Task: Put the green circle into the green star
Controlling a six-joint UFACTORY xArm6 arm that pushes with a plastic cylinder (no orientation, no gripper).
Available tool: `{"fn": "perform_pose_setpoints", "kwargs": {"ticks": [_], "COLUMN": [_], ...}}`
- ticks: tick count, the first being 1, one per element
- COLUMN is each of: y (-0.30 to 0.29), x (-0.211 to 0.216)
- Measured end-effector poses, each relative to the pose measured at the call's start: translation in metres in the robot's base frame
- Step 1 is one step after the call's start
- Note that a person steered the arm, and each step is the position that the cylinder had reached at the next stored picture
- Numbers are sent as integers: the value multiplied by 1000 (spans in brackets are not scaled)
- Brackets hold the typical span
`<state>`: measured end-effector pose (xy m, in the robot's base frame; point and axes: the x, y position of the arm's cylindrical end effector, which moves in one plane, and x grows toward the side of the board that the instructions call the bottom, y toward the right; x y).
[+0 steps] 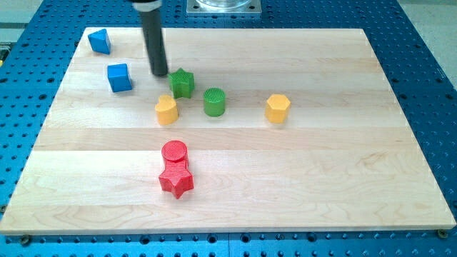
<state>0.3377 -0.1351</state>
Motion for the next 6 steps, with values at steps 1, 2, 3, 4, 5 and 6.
{"fn": "perform_pose_setpoints", "kwargs": {"ticks": [1,2,3,4,5,6], "y": [54,35,35,75,120,100], "x": [38,72,143,136,116,91]}}
